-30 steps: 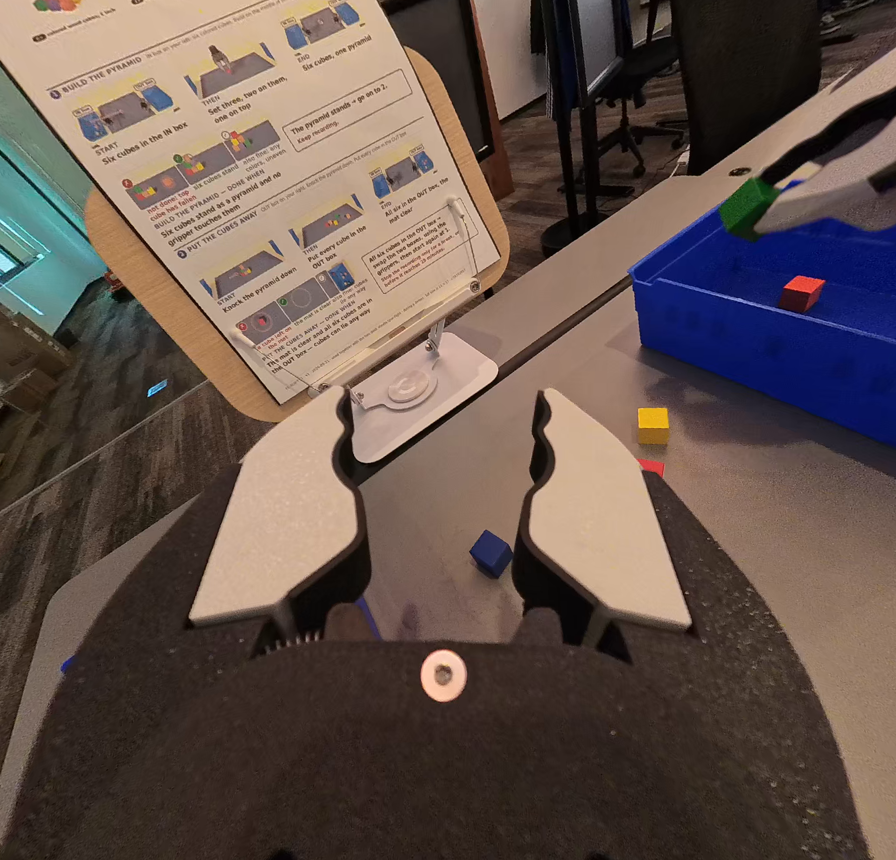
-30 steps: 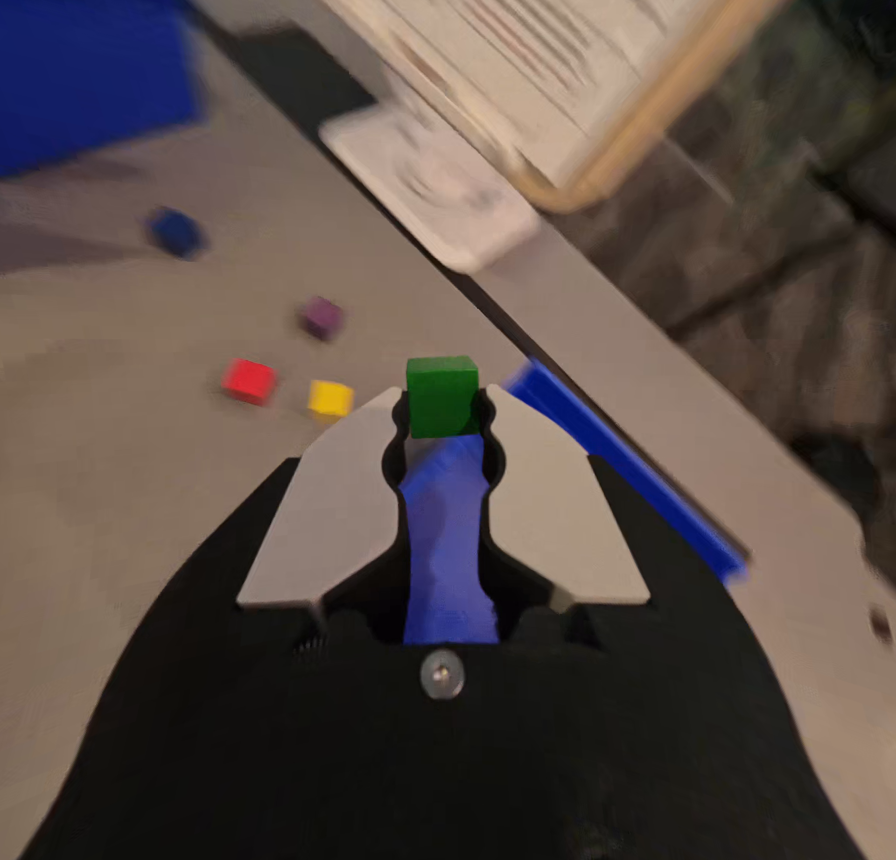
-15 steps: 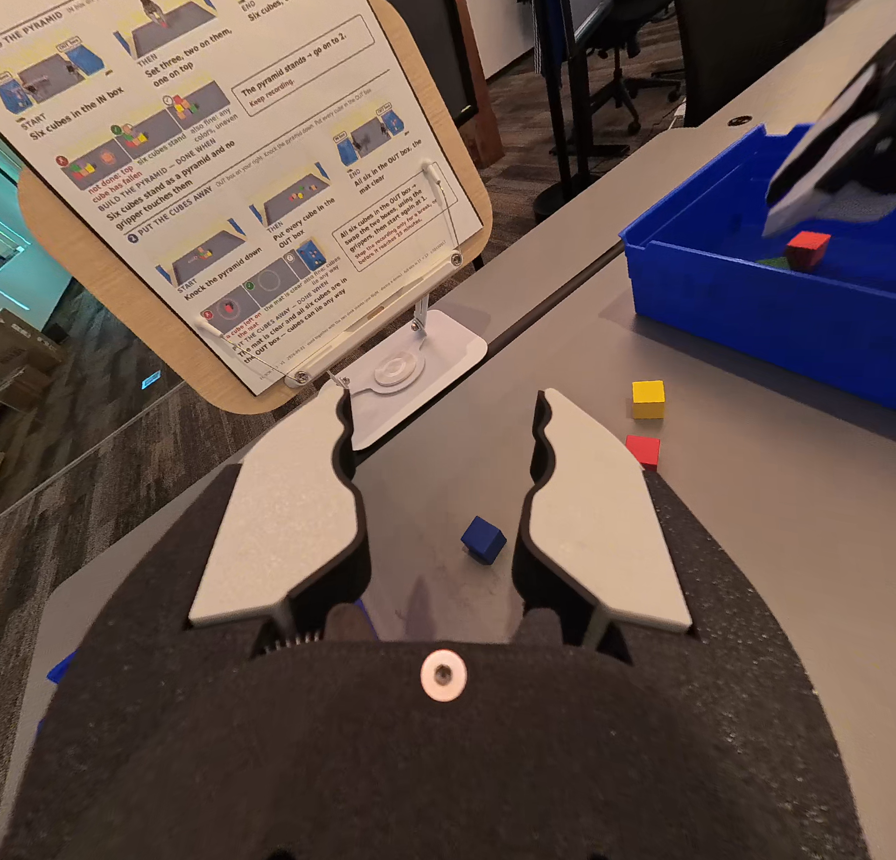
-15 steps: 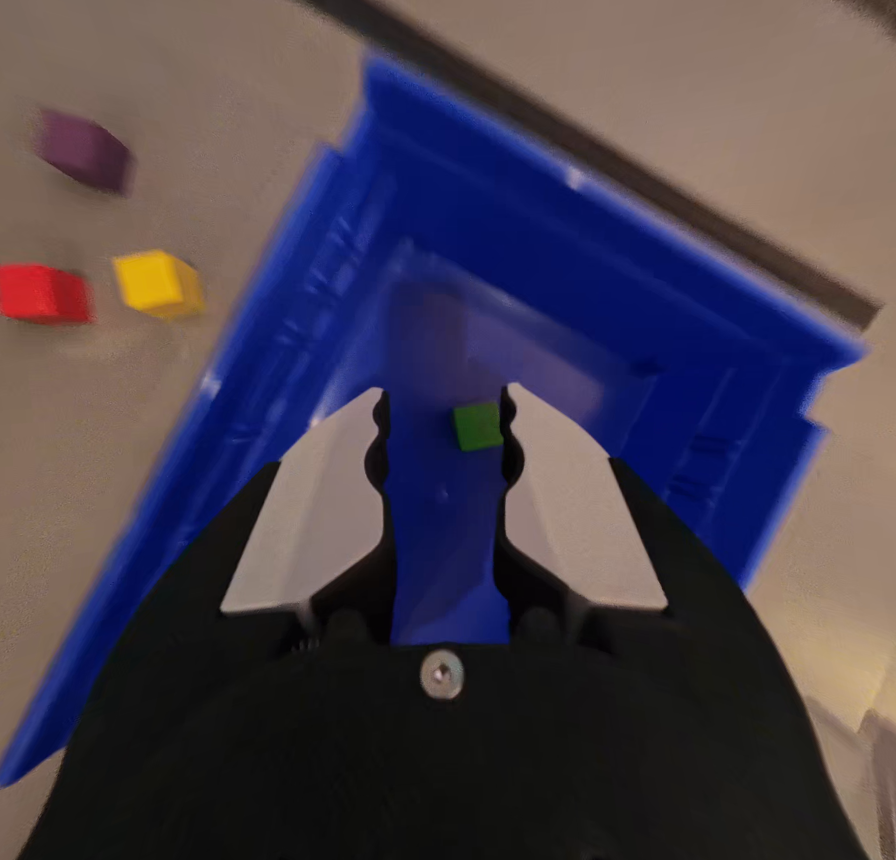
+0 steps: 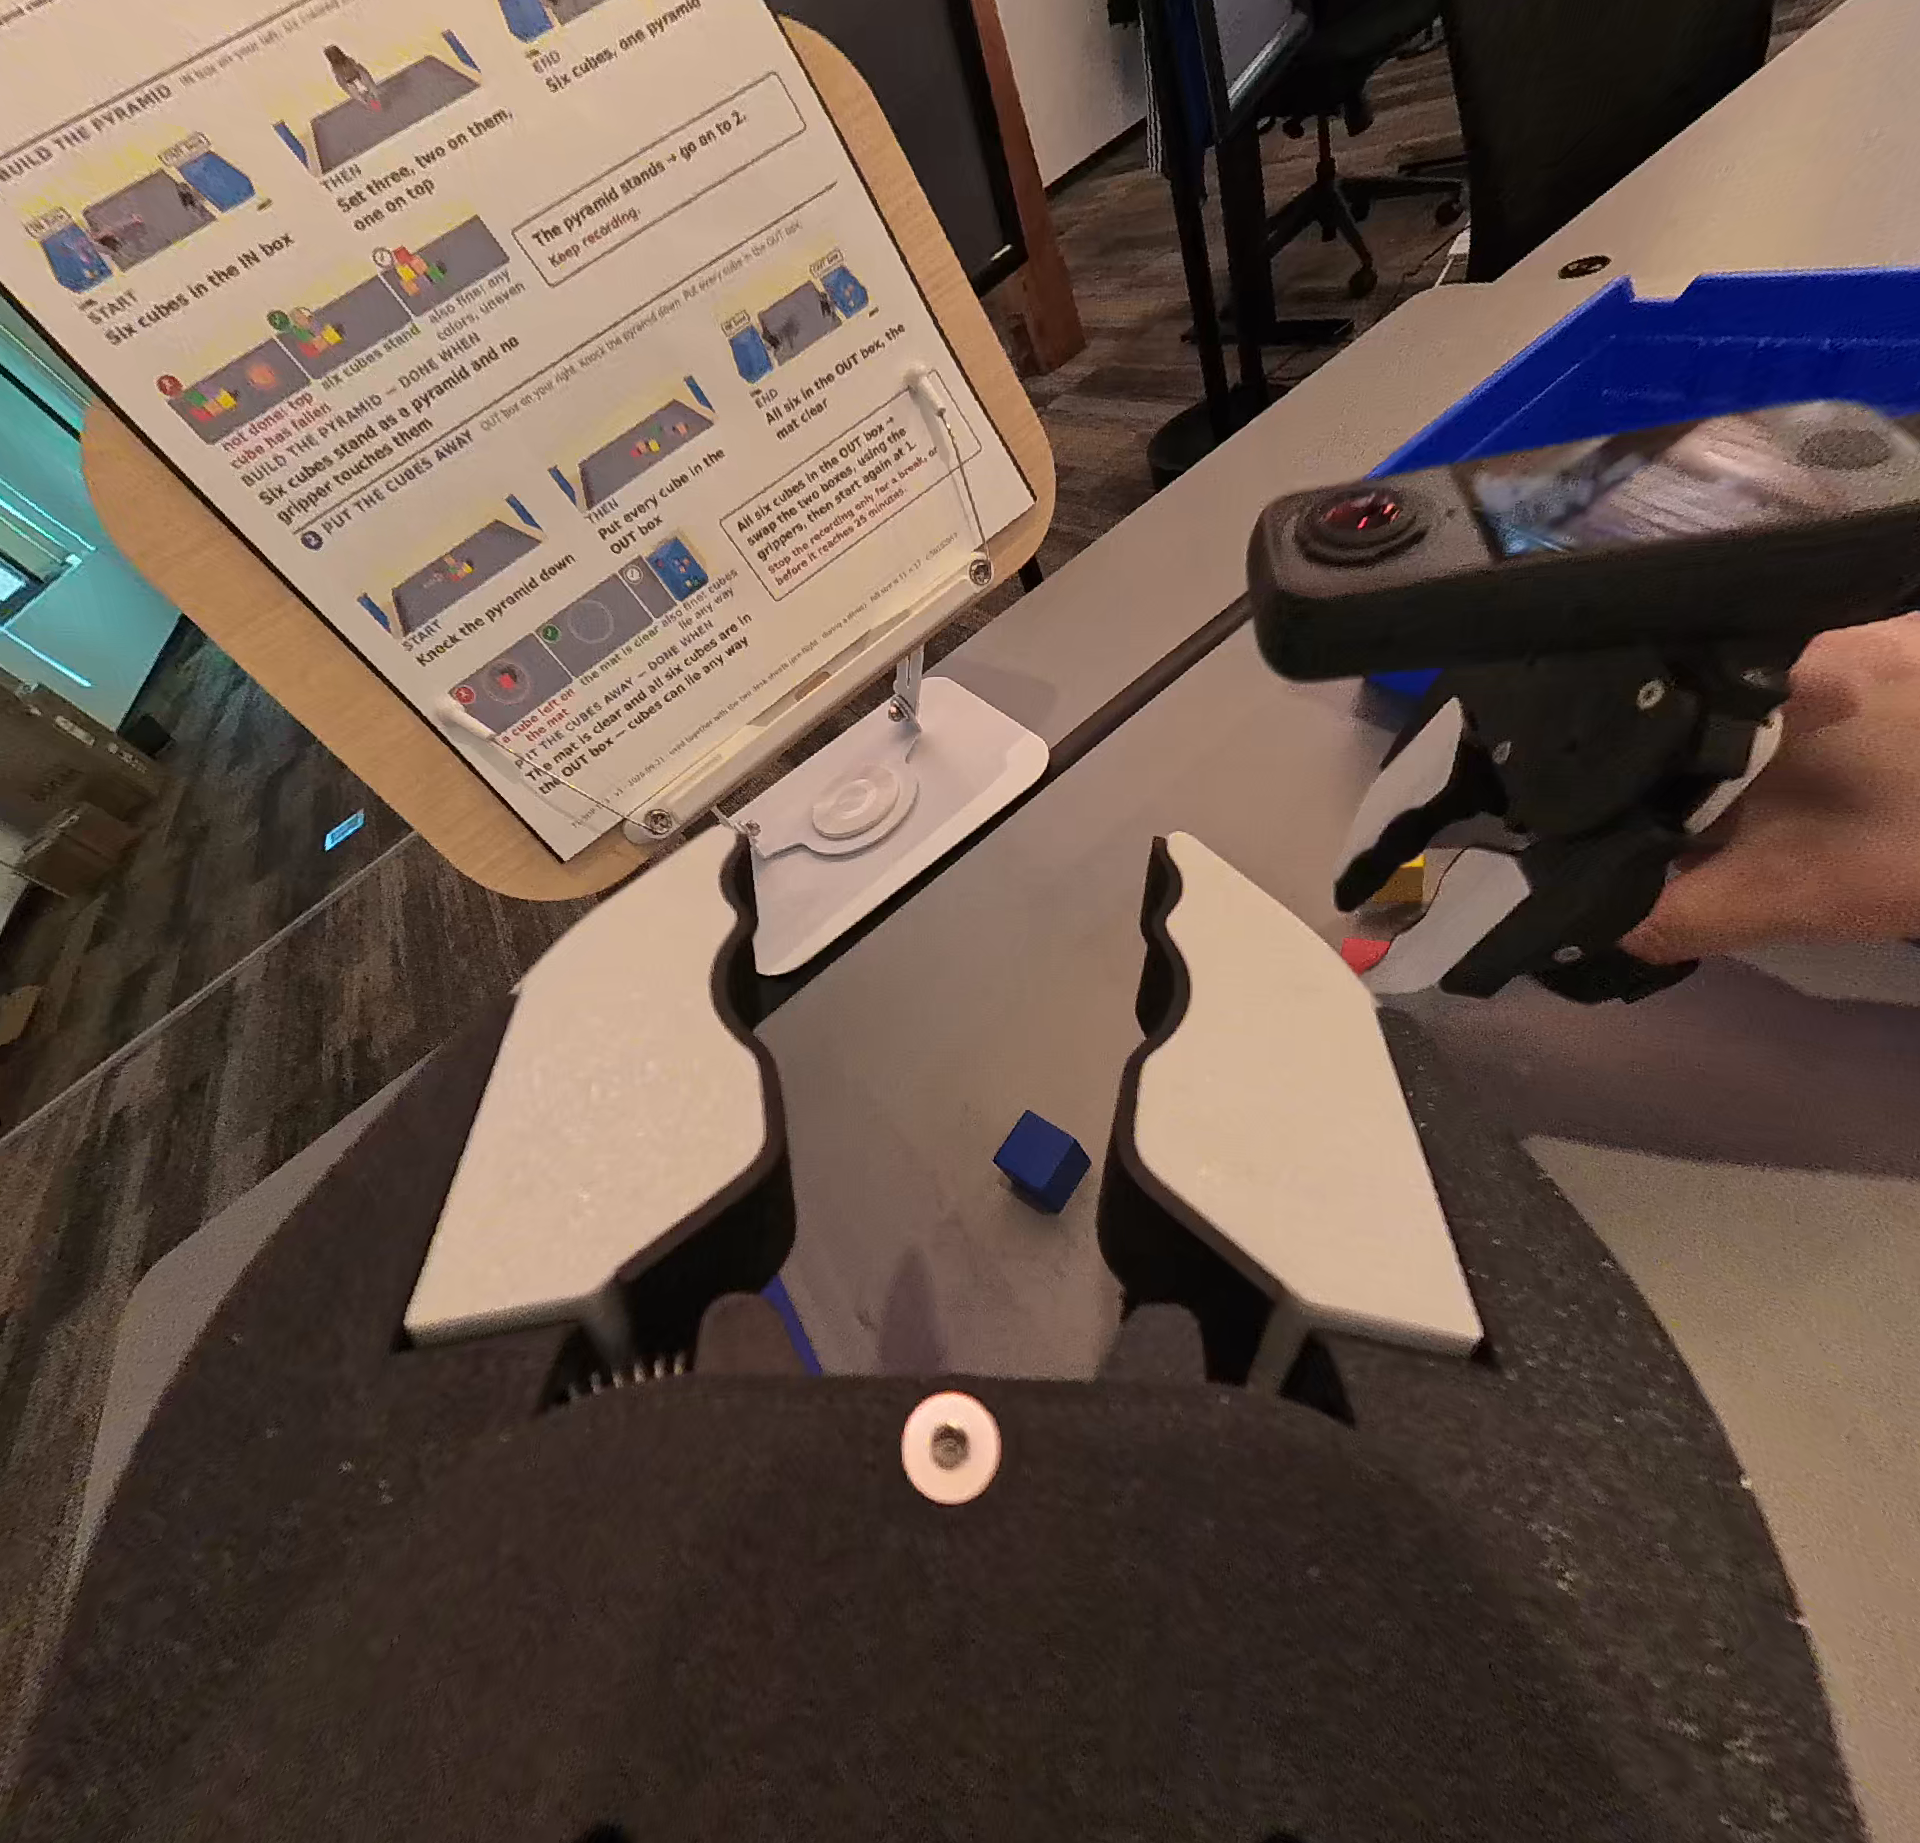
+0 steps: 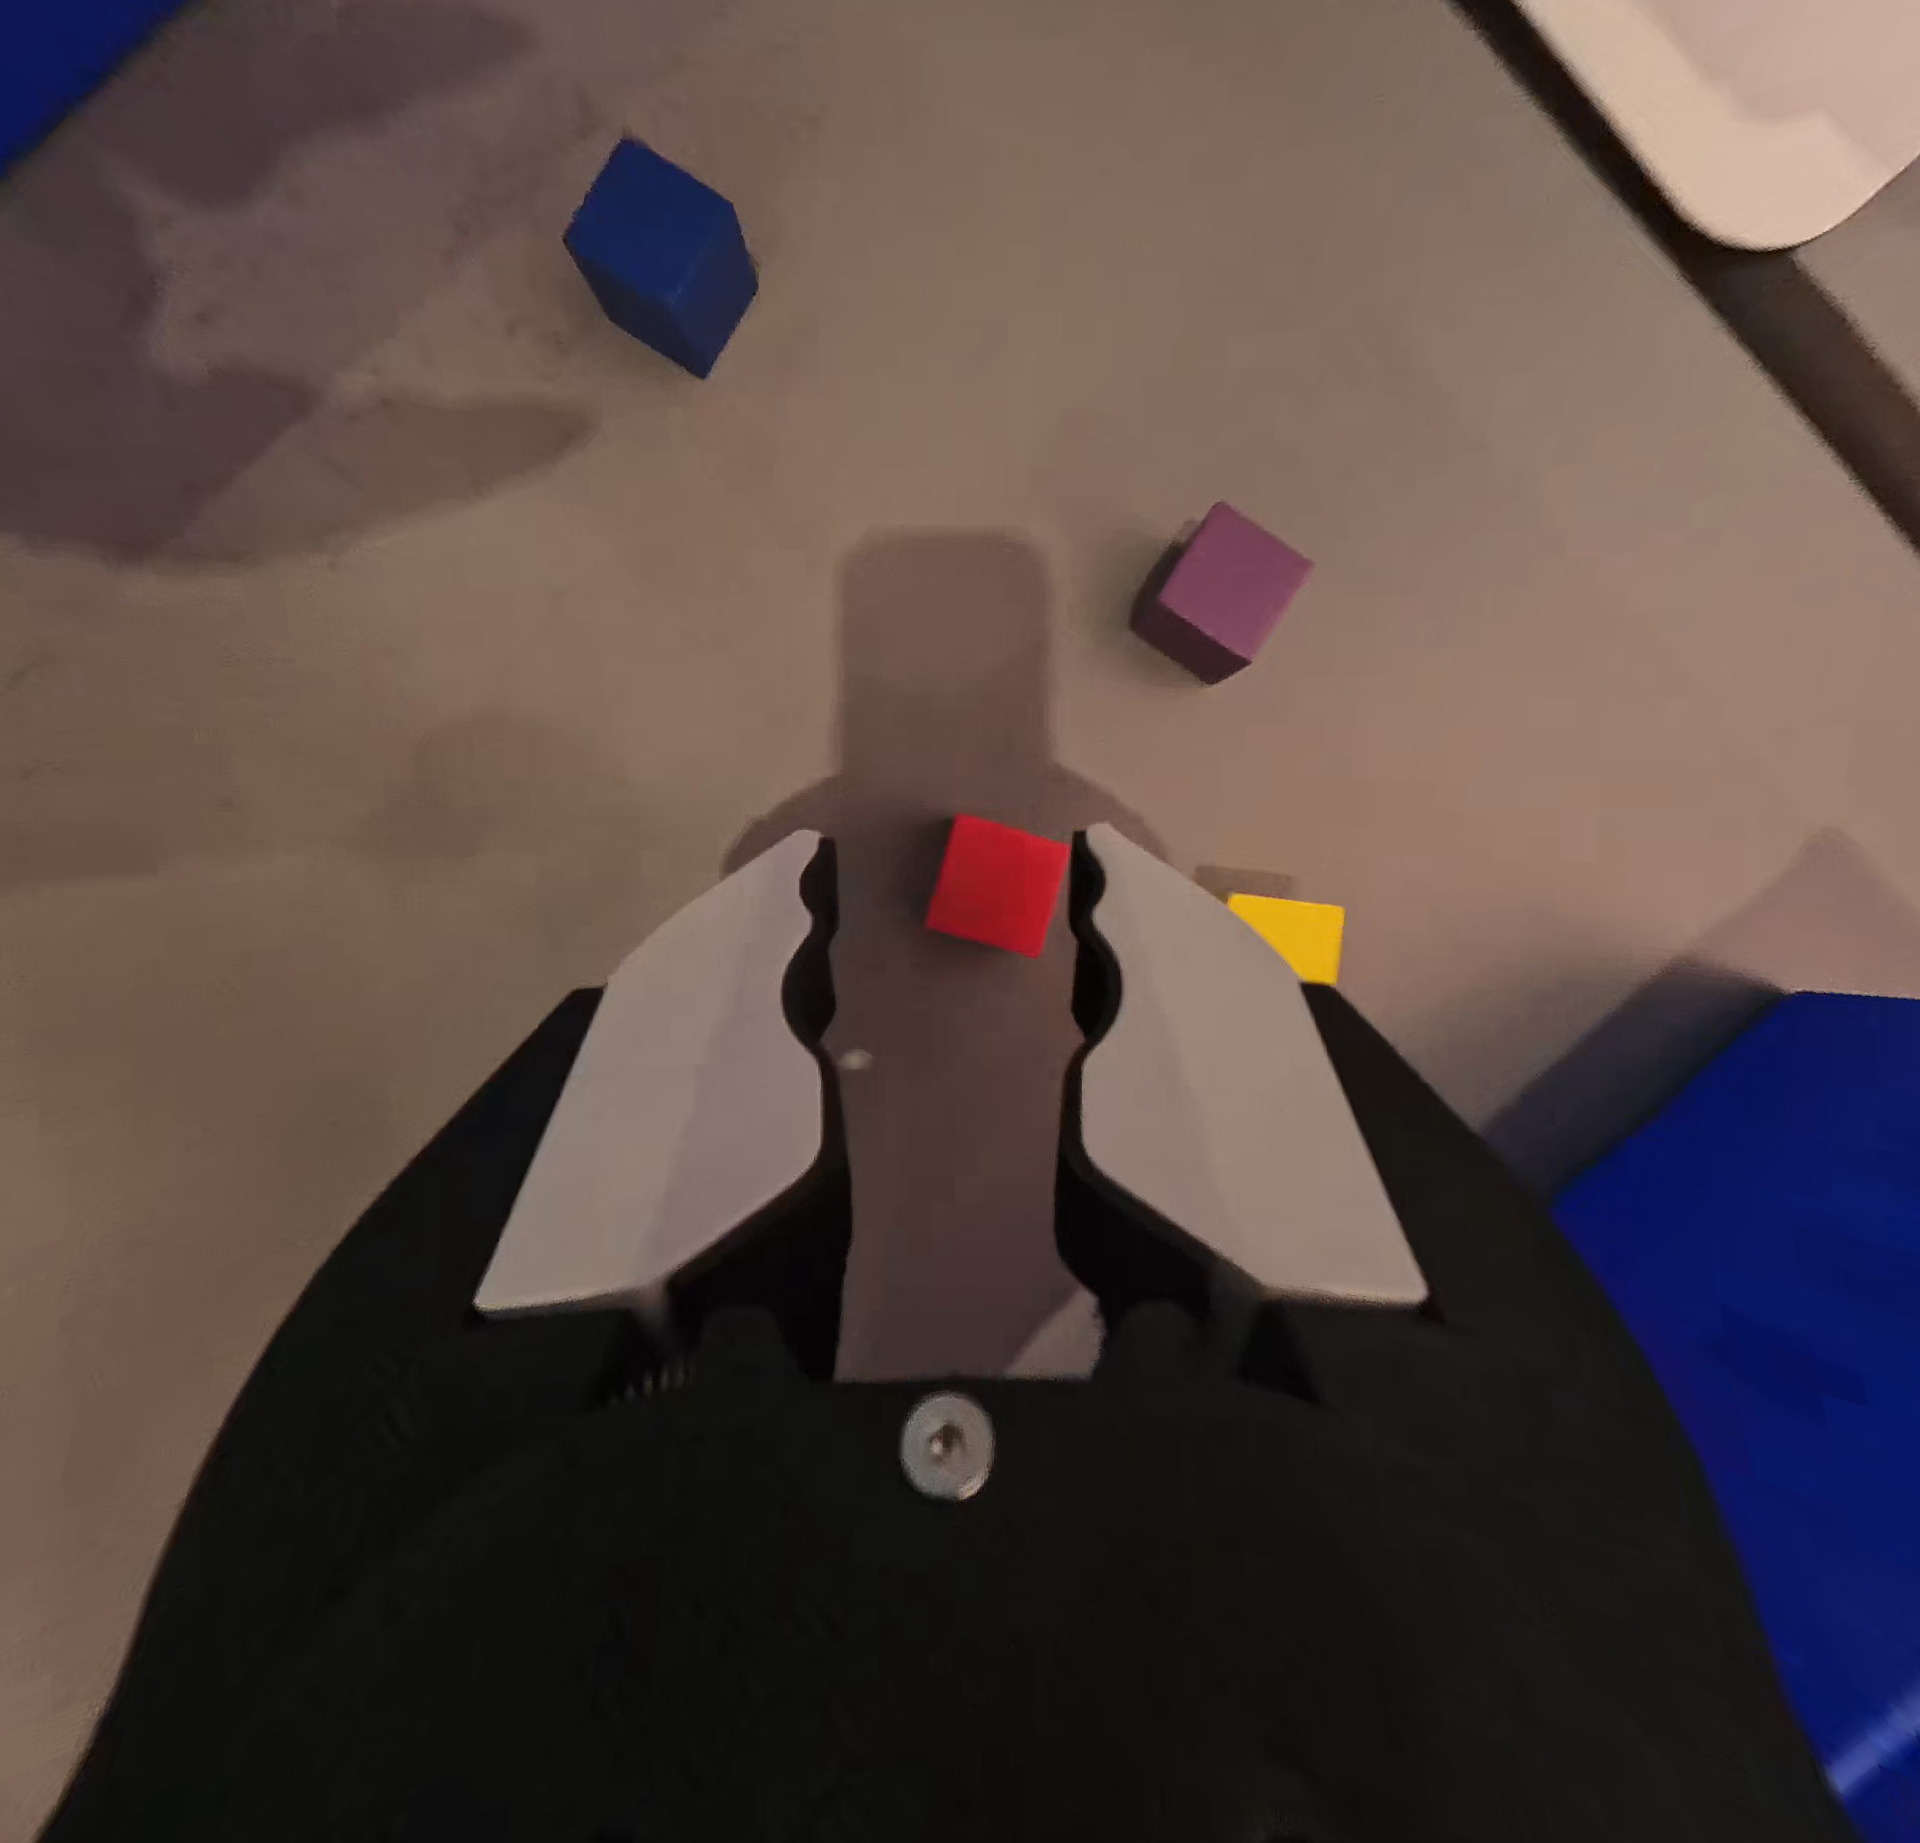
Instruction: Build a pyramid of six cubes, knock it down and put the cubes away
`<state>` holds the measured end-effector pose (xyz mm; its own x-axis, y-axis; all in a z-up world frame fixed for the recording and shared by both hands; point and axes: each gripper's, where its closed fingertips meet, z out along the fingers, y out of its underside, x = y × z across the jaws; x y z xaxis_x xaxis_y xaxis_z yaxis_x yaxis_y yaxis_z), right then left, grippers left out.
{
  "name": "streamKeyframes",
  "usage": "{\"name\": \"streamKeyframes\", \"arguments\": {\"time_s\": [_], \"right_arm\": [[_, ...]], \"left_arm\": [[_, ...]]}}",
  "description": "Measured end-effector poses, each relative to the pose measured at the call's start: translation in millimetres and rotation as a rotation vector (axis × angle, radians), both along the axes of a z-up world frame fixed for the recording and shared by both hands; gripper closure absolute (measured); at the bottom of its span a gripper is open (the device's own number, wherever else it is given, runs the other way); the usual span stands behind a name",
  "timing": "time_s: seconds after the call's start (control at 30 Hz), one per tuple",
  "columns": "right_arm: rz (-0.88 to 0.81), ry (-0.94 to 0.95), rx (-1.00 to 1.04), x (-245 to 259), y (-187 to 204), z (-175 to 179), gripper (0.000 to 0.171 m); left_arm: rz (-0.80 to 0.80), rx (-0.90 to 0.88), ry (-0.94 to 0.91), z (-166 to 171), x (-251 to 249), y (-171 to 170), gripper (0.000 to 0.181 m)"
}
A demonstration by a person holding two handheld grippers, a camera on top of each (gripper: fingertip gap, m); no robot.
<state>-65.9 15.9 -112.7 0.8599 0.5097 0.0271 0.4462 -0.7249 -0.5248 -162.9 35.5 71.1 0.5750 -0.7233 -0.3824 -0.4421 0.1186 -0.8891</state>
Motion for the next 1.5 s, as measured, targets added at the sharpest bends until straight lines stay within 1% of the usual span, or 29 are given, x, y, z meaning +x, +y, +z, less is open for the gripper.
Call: {"name": "streamKeyframes", "arguments": {"time_s": [0.1, 0.17, 0.2, 0.23, 0.3, 0.33, 0.37, 0.43, 0.47, 0.5, 0.53, 0.57, 0.6, 0.67, 0.73, 0.83, 0.93, 0.97, 1.0, 1.03, 1.1, 1.17, 1.23, 1.3, 1.33, 1.37, 1.4, 1.5], "right_arm": [[-0.023, -0.108, -0.018, 12.4, 1.6, -14.4, 0.125], [-0.008, -0.106, -0.052, 11.2, 0.0, -24.0, 0.126], [0.013, -0.081, -0.093, 6.8, -4.3, -29.8, 0.132], [0.038, -0.066, -0.131, 4.0, -8.8, -33.9, 0.142], [0.074, -0.039, -0.143, 0.7, -13.0, -25.5, 0.143], [0.100, -0.009, -0.105, -2.1, -13.9, -8.6, 0.143], [0.124, 0.036, -0.030, -4.7, -13.8, 17.5, 0.143], [0.104, 0.106, 0.154, 8.9, -14.2, 80.3, 0.143], [0.057, 0.107, 0.243, 29.0, -15.2, 106.8, 0.143], [-0.001, 0.087, 0.304, 55.7, -17.7, 124.4, 0.143], [-0.063, 0.059, 0.312, 85.8, -22.4, 129.6, 0.143], [-0.126, 0.032, 0.265, 116.6, -28.6, 123.1, 0.143], [-0.185, 0.008, 0.183, 146.4, -36.1, 108.2, 0.143], [-0.242, -0.036, -0.036, 193.1, -55.5, 65.8, 0.142], [-0.222, -0.046, -0.161, 220.2, -65.2, 30.1, 0.142], [-0.132, -0.004, -0.237, 230.5, -69.4, -5.1, 0.142], [-0.061, -0.045, -0.274, 231.9, -73.0, -22.2, 0.141], [-0.071, -0.057, -0.266, 234.4, -70.3, -23.0, 0.137], [-0.087, -0.063, -0.258, 235.5, -67.7, -20.6, 0.124], [-0.089, -0.059, -0.237, 233.4, -65.7, -13.7, 0.118], [-0.102, -0.099, -0.120, 230.9, -55.0, 16.3, 0.114], [-0.095, -0.145, 0.089, 211.7, -37.5, 63.7, 0.112], [-0.059, -0.100, 0.293, 165.2, -21.9, 109.3, 0.114], [-0.005, 0.028, 0.417, 104.3, -9.3, 132.0, 0.113], [0.000, 0.109, 0.448, 76.6, -1.4, 133.5, 0.112], [-0.013, 0.161, 0.431, 55.6, 5.9, 125.1, 0.112], [-0.047, 0.143, 0.371, 47.0, 12.2, 105.4, 0.111], [-0.119, -0.139, 0.116, 65.9, 15.0, 30.3, 0.111]], "left_arm": [[-0.006, -0.004, -0.001, -0.3, 0.5, 0.0, 0.110], [-0.007, -0.009, 0.007, -2.6, 1.2, 0.7, 0.110], [-0.007, -0.011, 0.012, -3.7, 1.6, 0.8, 0.109], [-0.007, -0.012, 0.015, -4.6, 2.0, 0.9, 0.109], [-0.008, -0.011, 0.023, -5.9, 2.6, 0.6, 0.109], [-0.006, -0.008, 0.028, -6.1, 2.2, 0.7, 0.109], [-0.004, -0.004, 0.031, -5.9, 1.8, 0.9, 0.109], [0.000, -0.003, 0.024, -4.4, 0.9, 1.5, 0.110], [0.000, -0.008, 0.017, -3.7, 0.5, 1.7, 0.110], [-0.003, -0.013, 0.011, -3.7, 0.7, 1.7, 0.110], [-0.005, -0.017, 0.008, -3.9, 1.0, 1.8, 0.110], [-0.006, -0.021, 0.007, -4.8, 1.3, 2.1, 0.110], [-0.006, -0.025, 0.009, -5.9, 1.6, 2.4, 0.110], [-0.011, -0.031, 0.018, -8.5, 3.0, 2.0, 0.110], [-0.023, -0.036, 0.014, -9.1, 5.1, -0.2, 0.110], [-0.031, -0.036, 0.009, -8.5, 6.3, -2.3, 0.111], [-0.032, -0.042, 0.008, -9.2, 6.2, -1.5, 0.111], [-0.034, -0.047, 0.007, -9.8, 6.3, -1.2, 0.111], [-0.036, -0.054, 0.004, -10.4, 6.4, -1.1, 0.111], [-0.038, -0.062, 0.001, -10.8, 6.4, -1.2, 0.111], [-0.046, -0.081, -0.006, -11.0, 6.4, -2.2, 0.110], [-0.055, -0.089, -0.024, -8.7, 6.7, -3.2, 0.110], [-0.054, -0.090, -0.032, -7.1, 5.9, -2.8, 0.111], [-0.050, -0.090, -0.032, -7.1, 5.0, -2.0, 0.111], [-0.049, -0.093, -0.033, -7.4, 5.0, -2.0, 0.111], [-0.050, -0.097, -0.033, -8.0, 5.4, -2.6, 0.111], [-0.054, -0.100, -0.031, -8.6, 6.1, -3.8, 0.111], [-0.071, -0.104, -0.030, -8.1, 8.5, -9.1, 0.111]]}}
